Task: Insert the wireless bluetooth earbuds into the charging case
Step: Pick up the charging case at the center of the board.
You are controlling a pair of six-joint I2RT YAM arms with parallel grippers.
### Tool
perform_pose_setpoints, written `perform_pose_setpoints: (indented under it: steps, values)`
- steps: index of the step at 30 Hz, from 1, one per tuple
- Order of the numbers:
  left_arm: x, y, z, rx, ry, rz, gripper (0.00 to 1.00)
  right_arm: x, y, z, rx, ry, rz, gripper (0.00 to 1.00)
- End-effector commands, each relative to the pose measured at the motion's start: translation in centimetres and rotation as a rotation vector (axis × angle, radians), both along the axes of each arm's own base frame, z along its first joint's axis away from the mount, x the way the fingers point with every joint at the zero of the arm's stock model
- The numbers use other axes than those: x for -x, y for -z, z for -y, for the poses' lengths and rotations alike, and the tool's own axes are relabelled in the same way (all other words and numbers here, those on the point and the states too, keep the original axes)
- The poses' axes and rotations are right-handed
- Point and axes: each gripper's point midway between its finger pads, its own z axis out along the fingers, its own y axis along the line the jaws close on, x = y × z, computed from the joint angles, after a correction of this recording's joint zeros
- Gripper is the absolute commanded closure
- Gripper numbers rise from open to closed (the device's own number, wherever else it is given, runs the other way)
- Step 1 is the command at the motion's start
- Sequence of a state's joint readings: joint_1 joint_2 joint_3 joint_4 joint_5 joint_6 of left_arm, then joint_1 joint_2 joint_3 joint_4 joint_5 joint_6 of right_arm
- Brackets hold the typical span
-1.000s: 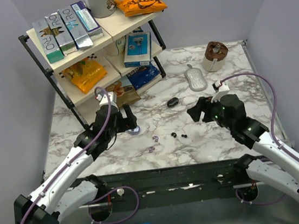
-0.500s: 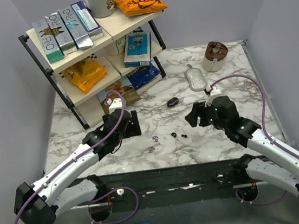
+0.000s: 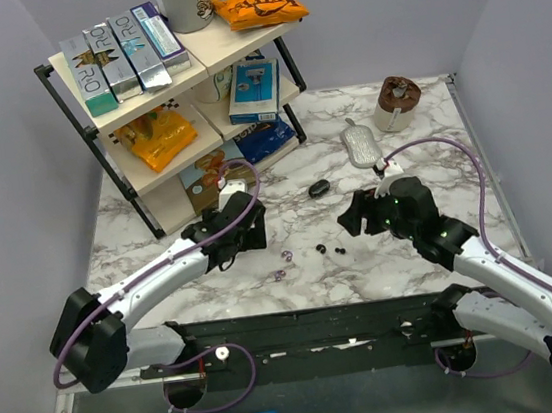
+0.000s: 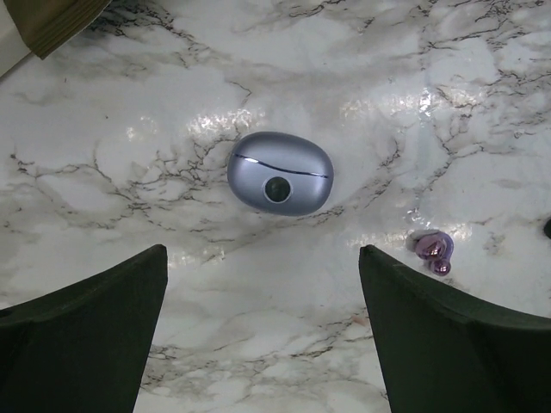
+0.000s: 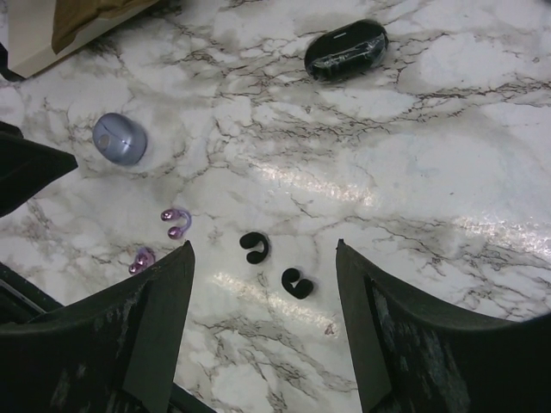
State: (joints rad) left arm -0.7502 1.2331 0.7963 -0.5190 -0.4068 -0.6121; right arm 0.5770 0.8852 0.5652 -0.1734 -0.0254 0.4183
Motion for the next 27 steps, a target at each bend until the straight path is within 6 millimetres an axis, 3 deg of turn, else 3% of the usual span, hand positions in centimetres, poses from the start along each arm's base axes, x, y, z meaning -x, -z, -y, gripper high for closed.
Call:
perform_pose_setpoints:
  steps: [1,11,27]
  values:
    - [-0.6,0.4,0.7,-0.043,0.075,-0.051,0.01,0.2,-1.0,-1.0,-0.038,-0.046,0.013,0.25]
    - [-1.7,2.6,0.5,-0.146,0.163,-0.193,0.01,0.5,-1.6,-1.3,-0.058,-0.065,0.029,0.25]
    - [-2.0,4.9,1.2,-0.117,0.174,-0.261,0.03,0.7,-1.7,-1.5,-0.071,-0.074,0.028,0.25]
